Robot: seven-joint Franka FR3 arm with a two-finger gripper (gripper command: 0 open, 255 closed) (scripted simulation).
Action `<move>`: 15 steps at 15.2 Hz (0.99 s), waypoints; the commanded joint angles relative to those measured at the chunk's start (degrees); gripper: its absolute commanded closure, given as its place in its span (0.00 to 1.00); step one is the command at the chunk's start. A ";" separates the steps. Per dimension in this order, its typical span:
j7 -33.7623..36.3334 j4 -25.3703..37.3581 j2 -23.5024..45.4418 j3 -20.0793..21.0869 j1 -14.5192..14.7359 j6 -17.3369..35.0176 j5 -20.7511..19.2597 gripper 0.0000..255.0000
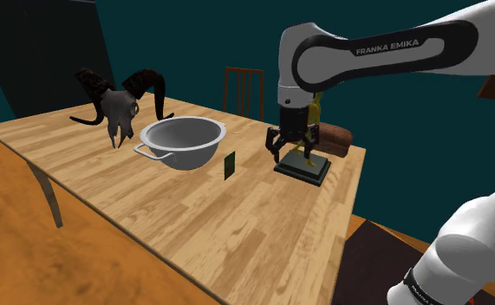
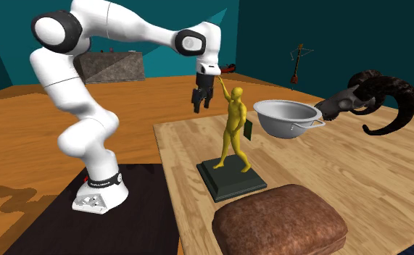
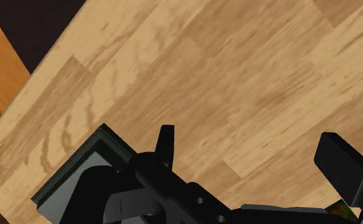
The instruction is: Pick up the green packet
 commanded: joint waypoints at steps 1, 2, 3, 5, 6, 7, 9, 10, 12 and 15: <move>6.06 3.58 4.82 1.77 -0.78 1.55 -0.99 0.00; 8.91 5.54 7.15 2.48 -1.05 1.99 -1.68 0.00; 11.76 7.57 9.52 3.11 -1.25 2.36 -2.47 0.00; 17.40 11.88 14.34 4.03 -1.37 2.86 -4.32 0.00; 20.17 14.16 16.77 4.35 -1.33 2.97 -5.34 0.00; 22.89 16.52 19.22 4.58 -1.20 2.99 -6.41 0.00; 28.15 21.51 24.12 4.68 -0.65 2.76 -8.60 0.00; 30.65 24.15 26.56 4.56 -0.22 2.50 -9.69 0.00; 35.38 29.73 31.44 4.02 0.83 1.70 -11.77 0.00; 41.70 39.03 38.77 2.62 2.81 -0.21 -14.55 0.00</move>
